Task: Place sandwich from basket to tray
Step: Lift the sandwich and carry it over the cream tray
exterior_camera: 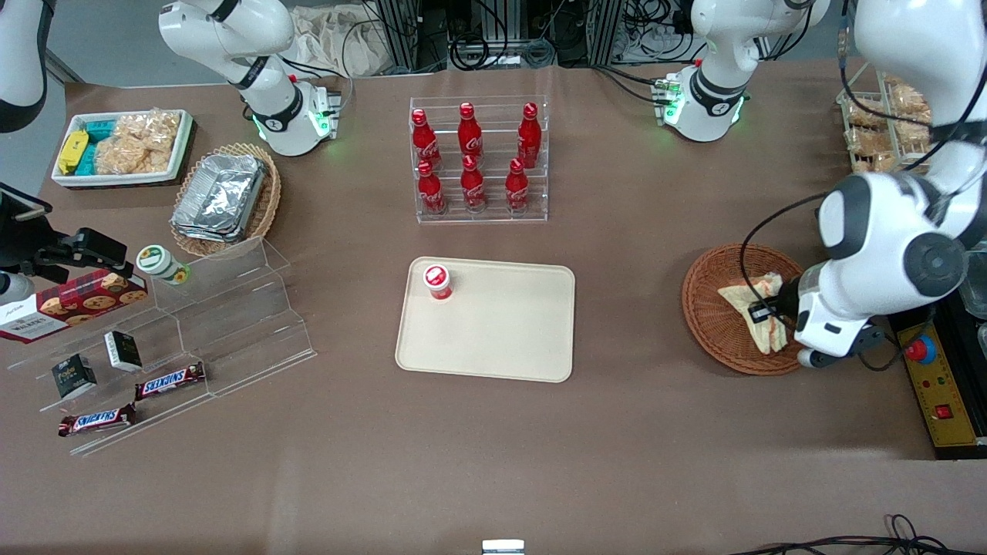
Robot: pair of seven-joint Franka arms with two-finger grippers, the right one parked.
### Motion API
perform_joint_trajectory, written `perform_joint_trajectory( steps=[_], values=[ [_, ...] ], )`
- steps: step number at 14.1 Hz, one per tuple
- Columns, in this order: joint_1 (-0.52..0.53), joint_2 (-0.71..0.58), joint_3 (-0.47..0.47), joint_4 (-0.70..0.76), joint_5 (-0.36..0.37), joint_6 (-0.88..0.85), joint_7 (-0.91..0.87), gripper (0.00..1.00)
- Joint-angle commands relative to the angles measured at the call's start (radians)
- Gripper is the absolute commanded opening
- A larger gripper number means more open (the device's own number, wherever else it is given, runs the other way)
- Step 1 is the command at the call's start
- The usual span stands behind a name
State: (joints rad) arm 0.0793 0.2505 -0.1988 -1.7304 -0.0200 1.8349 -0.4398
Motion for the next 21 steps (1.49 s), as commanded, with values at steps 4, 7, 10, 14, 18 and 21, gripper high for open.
perform_joint_trajectory(
  steps=[4, 7, 10, 14, 18, 21],
  values=[
    [-0.006, -0.028, -0.163, 0.399, -0.009, -0.385, -0.077, 0.08],
    [-0.006, -0.057, -0.282, 0.427, -0.060, -0.398, -0.180, 0.09],
    [-0.010, -0.042, -0.437, 0.451, -0.048, -0.364, -0.266, 0.09],
    [-0.149, 0.079, -0.464, 0.443, 0.027, -0.229, -0.283, 0.09],
    [-0.295, 0.310, -0.456, 0.443, 0.228, -0.067, -0.304, 0.09],
    [-0.314, 0.458, -0.456, 0.425, 0.323, 0.055, -0.349, 0.09]
  ],
)
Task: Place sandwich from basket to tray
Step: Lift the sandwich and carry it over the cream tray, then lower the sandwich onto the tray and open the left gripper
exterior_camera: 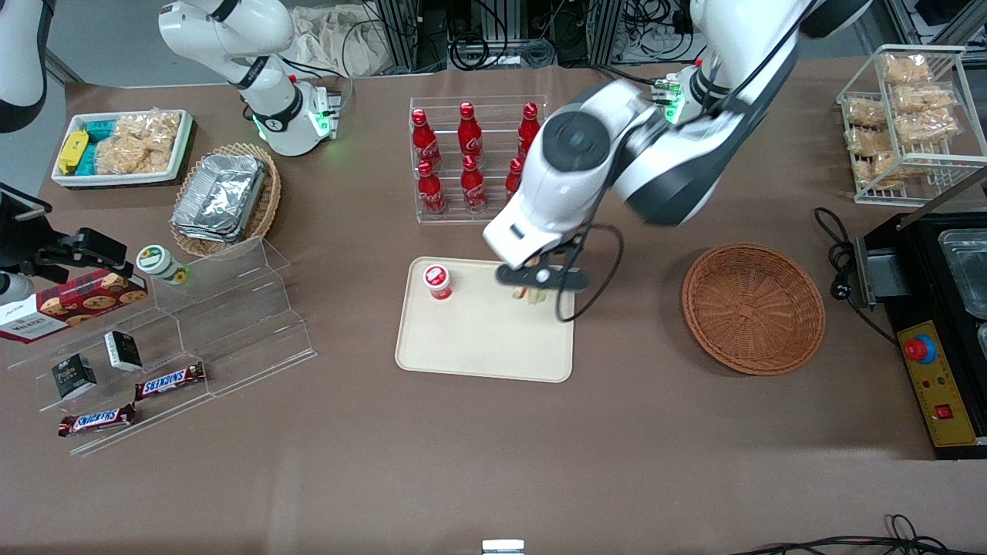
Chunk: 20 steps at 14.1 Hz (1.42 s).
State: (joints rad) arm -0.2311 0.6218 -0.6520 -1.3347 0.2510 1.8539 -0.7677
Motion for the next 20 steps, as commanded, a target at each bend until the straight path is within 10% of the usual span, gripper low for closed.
perform_joint_trajectory(
  steps=[1, 6, 12, 20],
  values=[
    [-0.002, 0.126, 0.002, 0.020, 0.068, 0.069, -0.019, 0.09],
    [-0.005, 0.278, 0.078, -0.018, 0.155, 0.280, -0.021, 0.17],
    [-0.005, 0.295, 0.087, -0.018, 0.155, 0.301, -0.015, 0.98],
    [0.003, 0.181, 0.083, 0.015, 0.134, 0.204, -0.027, 1.00]
  ],
)
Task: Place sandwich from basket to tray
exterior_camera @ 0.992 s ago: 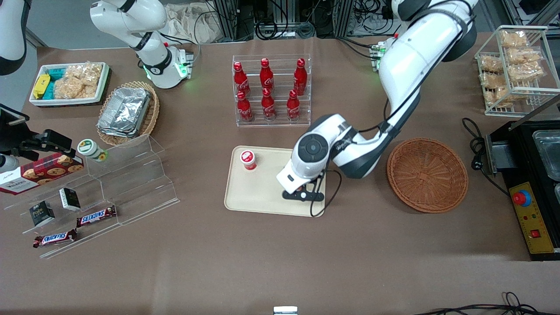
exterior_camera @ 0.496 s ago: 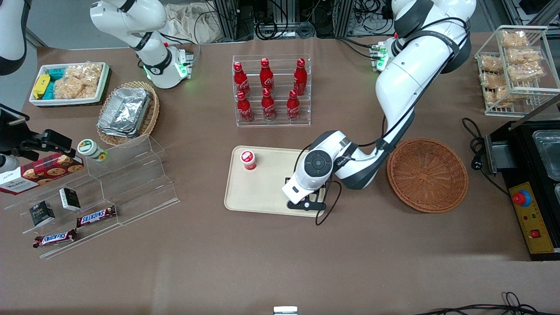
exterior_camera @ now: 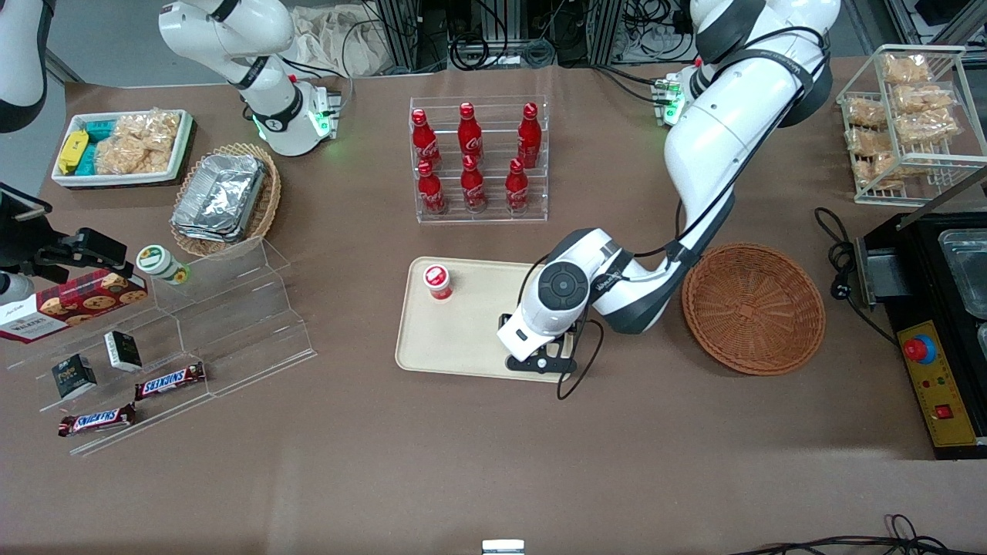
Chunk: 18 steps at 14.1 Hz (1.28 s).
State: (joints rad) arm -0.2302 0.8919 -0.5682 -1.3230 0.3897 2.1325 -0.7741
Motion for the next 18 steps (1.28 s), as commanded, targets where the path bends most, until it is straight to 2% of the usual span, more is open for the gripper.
perform_joint_trajectory(
  steps=[1, 4, 7, 9, 12, 13, 15, 18],
  values=[
    [0.005, -0.128, -0.001, 0.022, -0.005, -0.129, -0.031, 1.00],
    [0.008, -0.244, 0.002, 0.100, 0.006, -0.335, -0.039, 1.00],
    [0.141, -0.364, -0.009, 0.087, -0.009, -0.436, 0.021, 1.00],
    [0.198, -0.424, -0.006, 0.079, -0.064, -0.508, 0.129, 1.00],
    [0.262, -0.514, -0.004, 0.035, -0.069, -0.571, 0.194, 1.00],
    [0.306, -0.545, -0.007, 0.010, -0.090, -0.571, 0.250, 1.00],
    [0.383, -0.606, -0.006, -0.022, -0.201, -0.571, 0.335, 1.00],
    [0.458, -0.727, -0.004, -0.122, -0.261, -0.560, 0.418, 1.00]
  ],
)
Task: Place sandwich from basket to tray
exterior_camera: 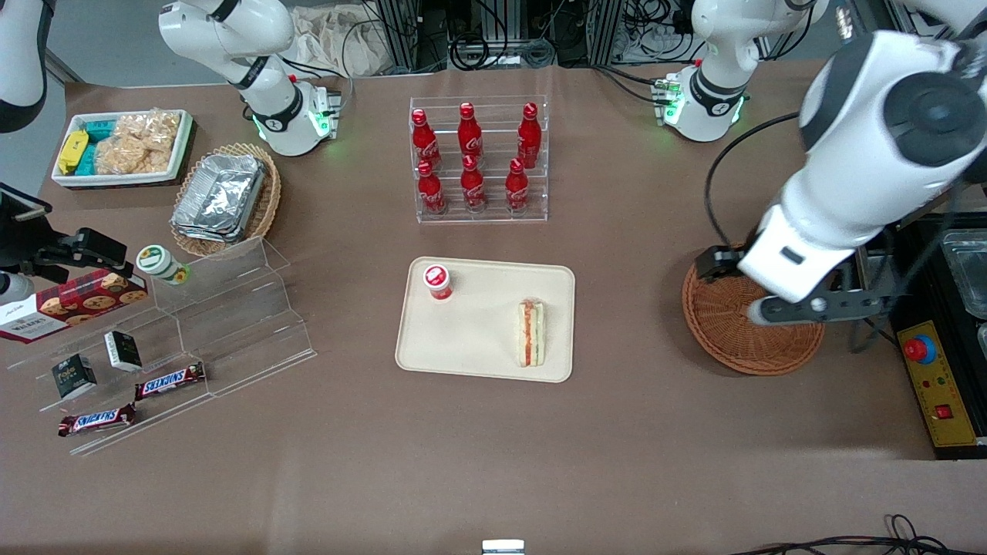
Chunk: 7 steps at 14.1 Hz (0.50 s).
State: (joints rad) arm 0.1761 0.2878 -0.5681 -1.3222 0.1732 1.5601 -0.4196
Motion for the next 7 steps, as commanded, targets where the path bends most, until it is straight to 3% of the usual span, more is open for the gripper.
perform_joint_trajectory(
  steps=[1, 3, 7],
  values=[
    [0.095, -0.157, -0.004, -0.159, -0.081, 0.026, 0.114, 1.00],
    [0.141, -0.231, -0.004, -0.236, -0.122, 0.069, 0.148, 1.00],
    [0.157, -0.318, -0.001, -0.327, -0.138, 0.120, 0.151, 1.00]
  ],
)
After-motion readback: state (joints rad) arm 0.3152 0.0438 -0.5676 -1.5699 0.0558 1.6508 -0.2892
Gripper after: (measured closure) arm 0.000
